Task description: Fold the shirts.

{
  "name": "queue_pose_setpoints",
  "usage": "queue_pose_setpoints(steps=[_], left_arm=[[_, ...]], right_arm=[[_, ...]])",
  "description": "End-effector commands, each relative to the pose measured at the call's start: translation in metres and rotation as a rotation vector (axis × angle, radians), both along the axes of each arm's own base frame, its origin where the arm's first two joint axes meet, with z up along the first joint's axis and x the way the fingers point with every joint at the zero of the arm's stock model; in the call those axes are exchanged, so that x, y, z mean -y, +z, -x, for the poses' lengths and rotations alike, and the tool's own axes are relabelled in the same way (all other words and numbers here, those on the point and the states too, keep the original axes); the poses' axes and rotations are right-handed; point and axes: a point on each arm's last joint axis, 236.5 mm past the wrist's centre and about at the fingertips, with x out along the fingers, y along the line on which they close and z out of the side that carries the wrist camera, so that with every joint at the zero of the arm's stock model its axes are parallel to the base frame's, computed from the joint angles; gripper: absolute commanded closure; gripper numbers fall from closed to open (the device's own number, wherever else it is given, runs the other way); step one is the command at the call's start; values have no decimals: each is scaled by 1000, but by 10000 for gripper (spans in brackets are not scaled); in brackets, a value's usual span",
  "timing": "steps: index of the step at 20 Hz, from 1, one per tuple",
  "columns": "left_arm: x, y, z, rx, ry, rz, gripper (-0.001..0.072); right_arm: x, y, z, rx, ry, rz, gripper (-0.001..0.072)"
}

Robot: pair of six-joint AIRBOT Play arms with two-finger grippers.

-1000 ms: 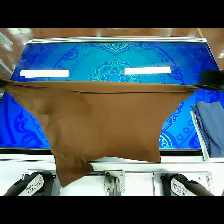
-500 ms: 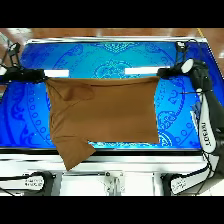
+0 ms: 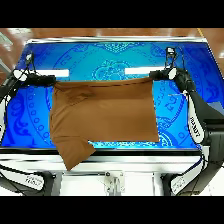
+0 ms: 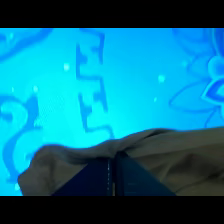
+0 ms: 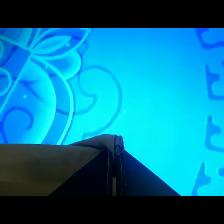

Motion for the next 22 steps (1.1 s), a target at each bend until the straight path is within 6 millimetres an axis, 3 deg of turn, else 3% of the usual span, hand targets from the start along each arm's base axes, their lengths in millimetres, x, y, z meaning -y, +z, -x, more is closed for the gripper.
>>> queue_pose_setpoints(steps=[1,4,8,13,19,20,22], left_arm=[[-9,-29,31,-164,-87,-96,676],[-17,-30,65,-327,-166,-165,677],[-8,-38,99,-480,-210,-136,676],[-2,-50,111,-570,-128,-84,677],[-4,-57,118,-631,-44,-56,672],[-3,-57,120,-637,-45,-55,574],[-3,-54,132,-681,-56,-52,189]], right_arm=[[-1,-19,21,-124,-7,-27,645],[11,-31,60,-311,-11,-44,645],[16,-52,112,-552,-19,-82,645],[-3,-67,123,-619,-22,-98,645],[-5,-73,130,-664,-52,-121,639],[-9,-71,130,-664,-50,-143,571],[-12,-64,130,-661,-37,-156,171]])
